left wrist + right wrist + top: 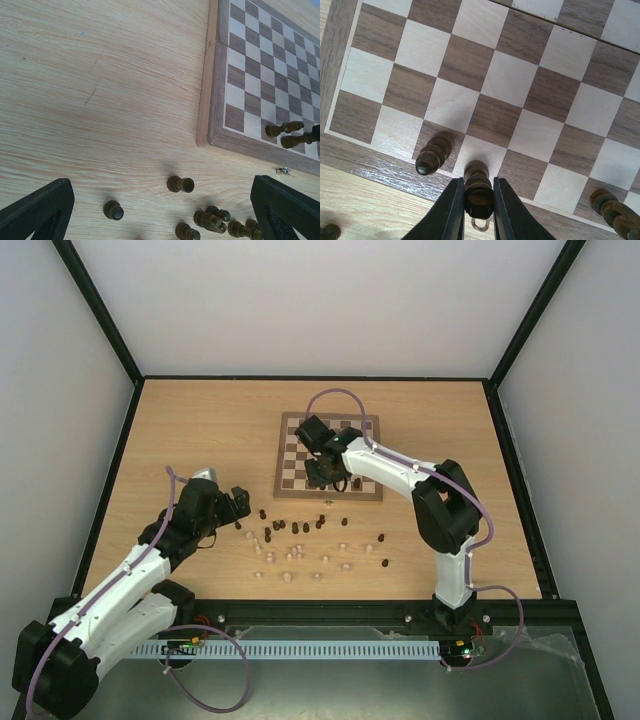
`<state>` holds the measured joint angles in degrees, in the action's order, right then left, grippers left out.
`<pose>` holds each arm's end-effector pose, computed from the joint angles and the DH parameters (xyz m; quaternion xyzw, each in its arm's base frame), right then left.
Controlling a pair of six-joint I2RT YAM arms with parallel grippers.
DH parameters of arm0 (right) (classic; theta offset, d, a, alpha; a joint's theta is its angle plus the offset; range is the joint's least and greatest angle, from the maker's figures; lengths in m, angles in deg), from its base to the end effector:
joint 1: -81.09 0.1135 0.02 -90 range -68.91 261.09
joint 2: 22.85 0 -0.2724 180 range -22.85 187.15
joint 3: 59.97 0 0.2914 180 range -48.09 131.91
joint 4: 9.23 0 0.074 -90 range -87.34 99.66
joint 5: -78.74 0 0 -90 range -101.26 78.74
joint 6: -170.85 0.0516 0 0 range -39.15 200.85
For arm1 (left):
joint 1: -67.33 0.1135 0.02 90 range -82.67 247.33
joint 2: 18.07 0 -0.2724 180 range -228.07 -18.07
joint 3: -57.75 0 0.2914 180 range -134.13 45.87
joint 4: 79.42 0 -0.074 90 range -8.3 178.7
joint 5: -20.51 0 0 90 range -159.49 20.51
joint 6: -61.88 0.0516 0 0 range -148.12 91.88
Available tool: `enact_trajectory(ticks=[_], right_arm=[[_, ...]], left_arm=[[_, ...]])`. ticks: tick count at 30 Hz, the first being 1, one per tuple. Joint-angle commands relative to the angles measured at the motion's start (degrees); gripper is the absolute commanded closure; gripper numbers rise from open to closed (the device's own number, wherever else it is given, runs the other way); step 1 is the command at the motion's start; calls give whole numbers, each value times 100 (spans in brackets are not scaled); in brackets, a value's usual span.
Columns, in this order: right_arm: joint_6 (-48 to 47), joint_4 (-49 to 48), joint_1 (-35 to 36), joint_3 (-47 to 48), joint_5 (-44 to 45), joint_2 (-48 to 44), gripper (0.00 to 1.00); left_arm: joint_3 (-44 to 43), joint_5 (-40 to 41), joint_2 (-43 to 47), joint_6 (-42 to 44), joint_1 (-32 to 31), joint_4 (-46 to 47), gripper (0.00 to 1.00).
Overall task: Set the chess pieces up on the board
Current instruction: Move the chess piece to the chessboard, then pick up the chess piece at the center of the board.
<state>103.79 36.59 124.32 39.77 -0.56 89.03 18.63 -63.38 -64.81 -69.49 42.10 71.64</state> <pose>0.3509 0.3167 0.1993 -0.1432 0.9465 0.0749 0.2791 0.2039 -0.0900 0.1986 -0.1489 0.8797 -0.2067 0.4014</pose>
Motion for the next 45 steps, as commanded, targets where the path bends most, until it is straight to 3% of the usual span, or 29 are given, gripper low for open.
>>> enact_trajectory(ticks=[1,7,15,19,24,32,45], right_arm=[[-53,245,35,131,59,246,87],[-61,249,37,199,83,296,83],[-23,365,52,128,-9,-274,59],[-6,409,181,-29,-164,-743,53],[-88,383,644,-248,-720,-939,54],[-34,298,1341,-363,-945,-438,58],[44,436,1525,-286,-777,35,58]], left_arm=[[72,22,60,56,-8,80,0],[70,31,62,64,-8,72,0],[41,13,36,75,-8,93,1],[19,13,8,65,-8,98,1],[-7,48,-18,44,-8,76,1],[-6,92,96,-6,1,-22,0],[41,78,130,-18,-4,-8,1]])
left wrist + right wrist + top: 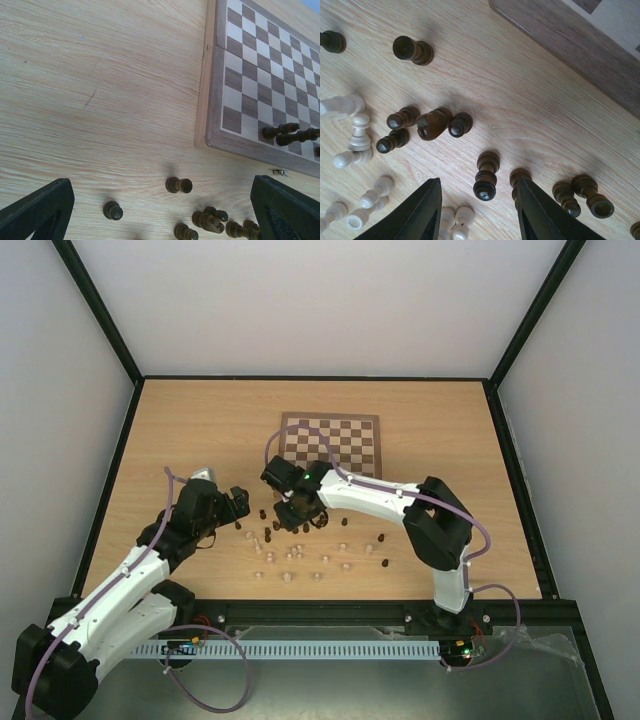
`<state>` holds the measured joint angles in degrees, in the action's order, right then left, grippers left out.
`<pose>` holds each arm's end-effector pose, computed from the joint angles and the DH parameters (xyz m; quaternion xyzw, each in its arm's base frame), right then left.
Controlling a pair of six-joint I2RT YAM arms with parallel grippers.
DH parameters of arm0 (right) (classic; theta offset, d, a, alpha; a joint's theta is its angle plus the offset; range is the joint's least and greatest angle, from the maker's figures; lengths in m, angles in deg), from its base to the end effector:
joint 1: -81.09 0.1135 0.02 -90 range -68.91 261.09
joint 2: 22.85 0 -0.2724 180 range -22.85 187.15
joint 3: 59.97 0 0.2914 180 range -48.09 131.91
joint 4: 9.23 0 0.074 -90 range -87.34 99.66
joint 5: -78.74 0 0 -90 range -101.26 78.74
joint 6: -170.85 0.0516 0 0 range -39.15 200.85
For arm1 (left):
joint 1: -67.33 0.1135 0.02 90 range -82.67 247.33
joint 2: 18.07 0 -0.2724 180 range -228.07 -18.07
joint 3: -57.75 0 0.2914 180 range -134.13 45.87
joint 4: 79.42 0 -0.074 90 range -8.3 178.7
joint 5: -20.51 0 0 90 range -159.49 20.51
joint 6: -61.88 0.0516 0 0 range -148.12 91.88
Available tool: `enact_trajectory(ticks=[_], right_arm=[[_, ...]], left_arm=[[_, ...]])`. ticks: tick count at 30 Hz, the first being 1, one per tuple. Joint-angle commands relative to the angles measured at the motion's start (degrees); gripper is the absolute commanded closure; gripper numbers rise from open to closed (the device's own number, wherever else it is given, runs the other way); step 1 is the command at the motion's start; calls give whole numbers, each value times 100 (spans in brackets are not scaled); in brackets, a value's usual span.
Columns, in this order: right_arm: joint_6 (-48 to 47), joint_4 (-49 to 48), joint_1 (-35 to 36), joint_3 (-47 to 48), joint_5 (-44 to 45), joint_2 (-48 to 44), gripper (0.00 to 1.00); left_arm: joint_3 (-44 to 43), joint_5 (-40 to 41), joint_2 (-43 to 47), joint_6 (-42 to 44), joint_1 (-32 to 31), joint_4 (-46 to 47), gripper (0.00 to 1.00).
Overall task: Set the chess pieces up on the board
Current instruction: Pick up the chess piece at the center of the board.
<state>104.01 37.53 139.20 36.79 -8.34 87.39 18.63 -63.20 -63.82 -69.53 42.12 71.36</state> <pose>0.2452 0.3891 0.1922 -0.2839 0.9235 0.1485 0.2108 0.2023 -0.0890 0.2016 -0.1500 0.8767 -0.2088 0.4066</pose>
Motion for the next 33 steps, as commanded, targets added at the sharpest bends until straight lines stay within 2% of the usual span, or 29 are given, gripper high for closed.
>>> enact_trajectory(ticks=[1,9,16,22,28,33], right_arm=[[18,334,41,19,-12,232,59],[-4,329,69,71,-63,404,63],[-19,341,71,128,-53,425,84],[-56,444,76,226,45,368,89],[-83,608,35,475,371,-15,90],[-89,757,-400,444,631,-577,89]], left_arm=[[42,58,24,-8,-8,23,1],[78,74,50,-13,-2,29,1],[87,66,41,1,-1,46,0],[96,51,23,10,1,64,0],[100,49,34,0,-1,73,0],[108,53,41,5,-1,64,1]])
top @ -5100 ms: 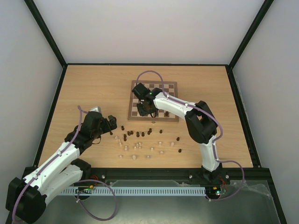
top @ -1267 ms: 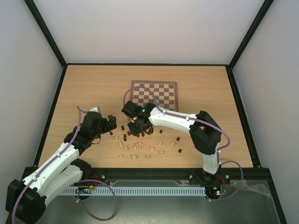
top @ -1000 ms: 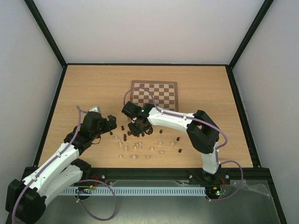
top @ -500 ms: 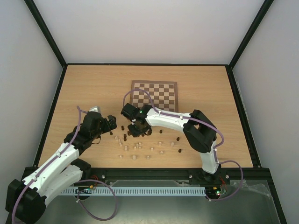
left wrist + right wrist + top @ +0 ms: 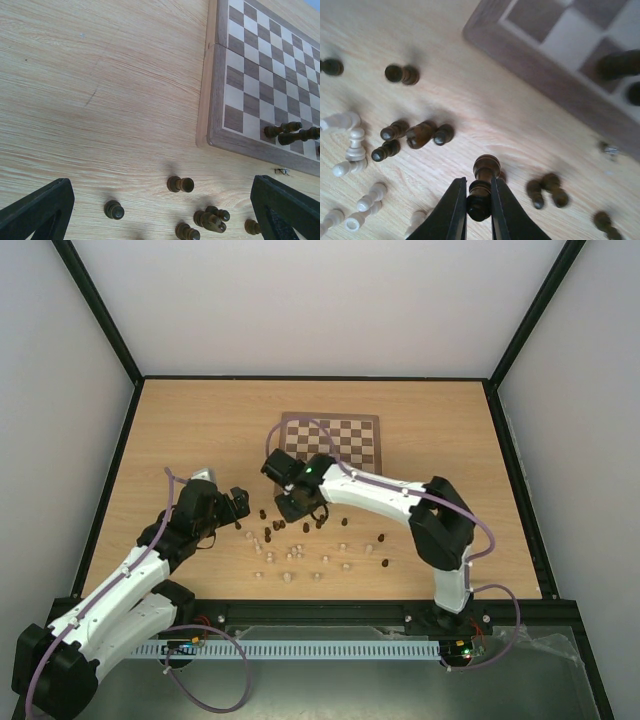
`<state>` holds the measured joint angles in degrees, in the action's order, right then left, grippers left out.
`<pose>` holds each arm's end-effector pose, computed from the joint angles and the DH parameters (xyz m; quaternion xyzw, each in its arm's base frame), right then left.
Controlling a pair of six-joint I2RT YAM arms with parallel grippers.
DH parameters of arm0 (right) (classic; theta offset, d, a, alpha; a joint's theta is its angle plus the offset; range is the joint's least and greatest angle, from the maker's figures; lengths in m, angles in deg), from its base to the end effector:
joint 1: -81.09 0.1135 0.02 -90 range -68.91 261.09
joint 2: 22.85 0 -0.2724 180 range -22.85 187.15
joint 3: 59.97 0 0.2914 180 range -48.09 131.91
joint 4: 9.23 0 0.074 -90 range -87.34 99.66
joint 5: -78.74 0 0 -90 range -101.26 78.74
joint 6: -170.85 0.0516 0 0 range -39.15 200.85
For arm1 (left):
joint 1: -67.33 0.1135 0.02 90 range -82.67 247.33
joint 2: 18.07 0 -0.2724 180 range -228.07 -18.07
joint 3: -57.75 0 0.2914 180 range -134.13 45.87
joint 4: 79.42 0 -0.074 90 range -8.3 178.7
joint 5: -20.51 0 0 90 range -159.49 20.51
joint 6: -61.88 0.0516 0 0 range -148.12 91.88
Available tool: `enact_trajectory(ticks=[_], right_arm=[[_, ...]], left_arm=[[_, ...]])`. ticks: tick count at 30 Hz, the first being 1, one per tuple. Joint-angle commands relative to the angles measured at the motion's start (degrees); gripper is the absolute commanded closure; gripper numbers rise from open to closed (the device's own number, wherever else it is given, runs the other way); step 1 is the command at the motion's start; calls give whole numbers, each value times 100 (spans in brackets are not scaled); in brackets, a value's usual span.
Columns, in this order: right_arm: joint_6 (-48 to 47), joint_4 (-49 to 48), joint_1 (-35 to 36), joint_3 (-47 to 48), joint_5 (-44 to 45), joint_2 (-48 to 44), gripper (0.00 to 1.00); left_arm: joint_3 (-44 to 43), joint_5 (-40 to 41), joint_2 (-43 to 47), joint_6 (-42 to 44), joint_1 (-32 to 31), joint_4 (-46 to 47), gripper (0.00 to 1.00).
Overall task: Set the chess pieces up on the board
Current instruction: Pick up the chess piece at the center of the board.
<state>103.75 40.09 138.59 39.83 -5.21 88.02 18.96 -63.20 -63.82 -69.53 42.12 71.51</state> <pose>0.2544 0.3892 0.2031 -0.2742 0.9258 0.1257 0.2278 0.2019 -0.0888 0.1996 -0.1500 0.8774 -0.2080 0.4055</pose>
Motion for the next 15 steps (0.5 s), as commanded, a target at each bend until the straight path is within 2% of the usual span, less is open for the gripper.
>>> enact_trajectory(ticks=[1,8,12,15], right_arm=[[-66,504,-484,81,357,-766,89],[-132,572,-1410,-289,575,-1279,89],[-195,364,-1845,-400,344,-1177,89],[-224,242,-1908,-394,231,-949,89]], left_arm=[[73,49,41,9,-1,49,1],[56,40,16,17,-1,71,1],[49,44,-10,26,-1,89,1],[32,40,-48,38,-1,101,1]])
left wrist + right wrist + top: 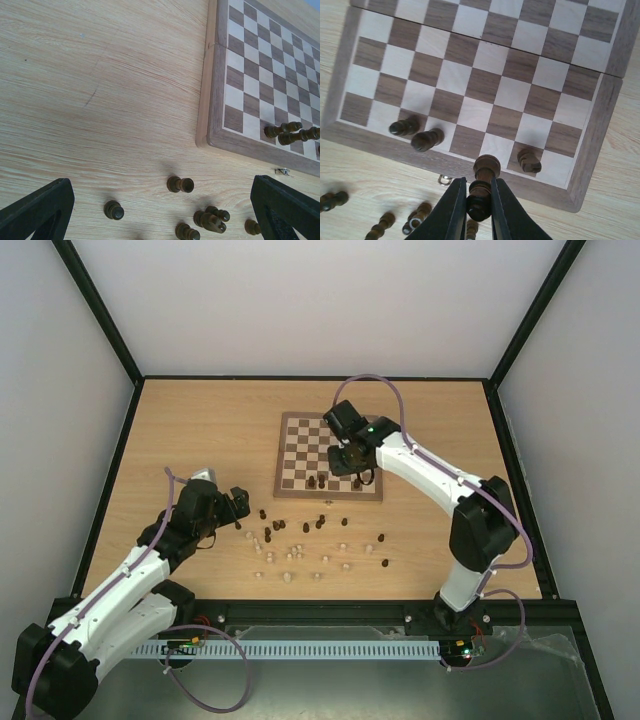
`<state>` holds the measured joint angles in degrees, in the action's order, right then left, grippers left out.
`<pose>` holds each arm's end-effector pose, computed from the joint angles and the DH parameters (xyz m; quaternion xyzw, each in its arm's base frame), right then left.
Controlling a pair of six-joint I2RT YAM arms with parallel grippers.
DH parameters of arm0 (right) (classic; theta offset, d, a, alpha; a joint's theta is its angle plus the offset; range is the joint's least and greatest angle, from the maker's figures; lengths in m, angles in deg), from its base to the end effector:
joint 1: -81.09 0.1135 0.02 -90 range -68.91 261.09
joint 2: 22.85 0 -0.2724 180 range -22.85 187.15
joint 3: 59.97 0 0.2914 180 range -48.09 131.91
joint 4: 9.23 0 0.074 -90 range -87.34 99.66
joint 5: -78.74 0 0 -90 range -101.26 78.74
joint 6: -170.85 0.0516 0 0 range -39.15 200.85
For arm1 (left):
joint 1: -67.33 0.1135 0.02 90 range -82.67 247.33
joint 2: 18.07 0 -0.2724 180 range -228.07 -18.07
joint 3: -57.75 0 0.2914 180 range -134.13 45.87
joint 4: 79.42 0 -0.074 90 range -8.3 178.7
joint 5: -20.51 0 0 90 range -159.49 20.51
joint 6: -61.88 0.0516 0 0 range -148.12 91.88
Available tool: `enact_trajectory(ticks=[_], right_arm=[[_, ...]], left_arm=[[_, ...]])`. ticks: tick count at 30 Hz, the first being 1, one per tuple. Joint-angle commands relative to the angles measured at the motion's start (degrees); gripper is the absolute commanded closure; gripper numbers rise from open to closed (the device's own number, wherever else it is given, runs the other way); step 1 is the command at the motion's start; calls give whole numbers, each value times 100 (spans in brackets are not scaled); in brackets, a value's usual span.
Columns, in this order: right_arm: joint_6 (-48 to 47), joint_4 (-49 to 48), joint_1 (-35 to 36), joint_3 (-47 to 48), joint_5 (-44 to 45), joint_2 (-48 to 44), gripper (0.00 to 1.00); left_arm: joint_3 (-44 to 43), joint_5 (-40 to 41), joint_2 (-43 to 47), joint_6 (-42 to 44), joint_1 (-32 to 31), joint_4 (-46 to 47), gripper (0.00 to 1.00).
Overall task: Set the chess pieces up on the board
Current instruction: Pick up the chess piece at the center of the board, then place the chess piece on the chessboard.
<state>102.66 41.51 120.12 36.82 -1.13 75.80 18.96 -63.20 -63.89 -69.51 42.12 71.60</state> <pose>0.3382 0.2625 0.2742 -0.1133 0.9371 0.0896 0.3177 0.2021 -0.0889 0.1995 -0.1499 0.8773 -0.2080 0.4057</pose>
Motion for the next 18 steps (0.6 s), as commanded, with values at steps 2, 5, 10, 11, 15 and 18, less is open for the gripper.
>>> enact_trajectory(ticks=[2,5,10,11,15,18], right_arm=[[-136,22,-70,-86,-231,404,89],[-156,-70,-79,-70,-353,603,89],[-167,-161,-79,-45,-416,839,89],[-168,-165,-79,-36,-422,876,89],[-168,-225,-79,-31,-421,979,89],[-165,-247,-79,22,-435,1070,89]], left_arm=[[17,41,-74,47,-1,96,1],[13,41,-93,52,-1,102,1],[7,43,-119,59,-1,119,0],[15,41,-118,54,-1,119,0],[17,31,-135,45,1,128,0],[24,43,-121,59,4,124,1]])
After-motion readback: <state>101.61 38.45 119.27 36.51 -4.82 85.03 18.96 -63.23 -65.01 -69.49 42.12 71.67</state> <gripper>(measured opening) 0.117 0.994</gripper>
